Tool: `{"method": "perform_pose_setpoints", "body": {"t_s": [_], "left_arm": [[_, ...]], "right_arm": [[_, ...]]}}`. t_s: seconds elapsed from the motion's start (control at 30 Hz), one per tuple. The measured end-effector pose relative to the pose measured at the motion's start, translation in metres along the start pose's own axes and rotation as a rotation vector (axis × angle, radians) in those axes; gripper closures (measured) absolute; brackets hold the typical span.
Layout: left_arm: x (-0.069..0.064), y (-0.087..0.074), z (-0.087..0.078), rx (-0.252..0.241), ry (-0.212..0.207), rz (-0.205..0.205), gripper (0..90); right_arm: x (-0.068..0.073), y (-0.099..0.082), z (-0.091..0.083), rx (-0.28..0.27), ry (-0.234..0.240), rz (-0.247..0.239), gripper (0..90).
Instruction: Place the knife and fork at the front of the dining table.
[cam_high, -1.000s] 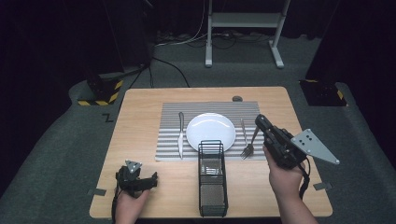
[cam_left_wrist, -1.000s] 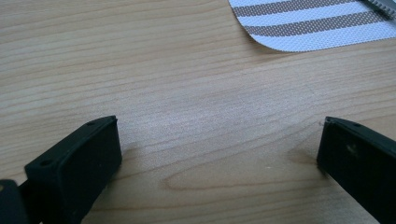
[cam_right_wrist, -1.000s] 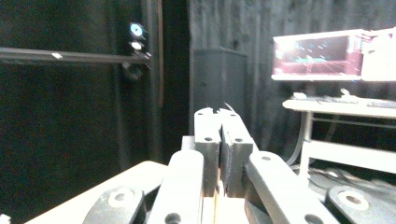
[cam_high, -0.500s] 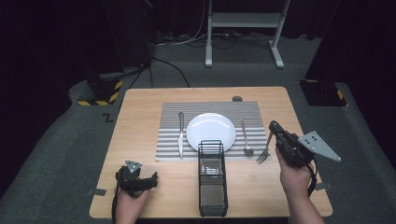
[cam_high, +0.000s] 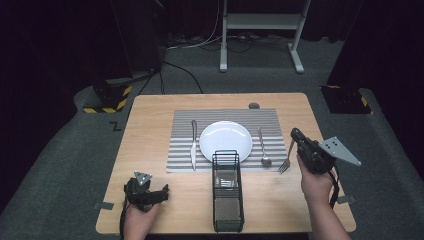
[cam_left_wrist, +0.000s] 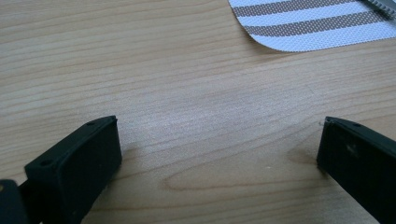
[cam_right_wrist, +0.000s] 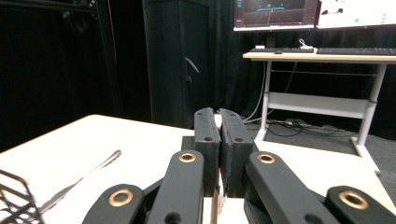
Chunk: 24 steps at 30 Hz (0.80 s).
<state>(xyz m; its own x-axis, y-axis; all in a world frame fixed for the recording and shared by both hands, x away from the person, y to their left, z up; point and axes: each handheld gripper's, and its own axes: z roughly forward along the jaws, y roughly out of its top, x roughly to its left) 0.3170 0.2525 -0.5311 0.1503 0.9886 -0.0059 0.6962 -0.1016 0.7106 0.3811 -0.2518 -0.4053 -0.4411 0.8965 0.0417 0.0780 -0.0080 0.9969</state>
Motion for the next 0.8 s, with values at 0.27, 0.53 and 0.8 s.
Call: {"method": "perform_pose_setpoints", "body": {"t_s": [0.27,0.53,0.8], "left_arm": [[0.0,0.0,0.0,0.0,0.0,0.0,0.0],[0.0,0.0,0.0,0.0,0.001,0.0,0.0],[-0.001,0.0,0.0,0.0,0.003,-0.003,0.0]], "right_arm": [[-0.009,-0.004,0.019,0.022,-0.002,0.003,87.2],[-0.013,-0.014,0.044,0.073,0.01,-0.005,87.2],[-0.016,-0.017,0.053,0.085,0.014,0.025,87.3]]}}
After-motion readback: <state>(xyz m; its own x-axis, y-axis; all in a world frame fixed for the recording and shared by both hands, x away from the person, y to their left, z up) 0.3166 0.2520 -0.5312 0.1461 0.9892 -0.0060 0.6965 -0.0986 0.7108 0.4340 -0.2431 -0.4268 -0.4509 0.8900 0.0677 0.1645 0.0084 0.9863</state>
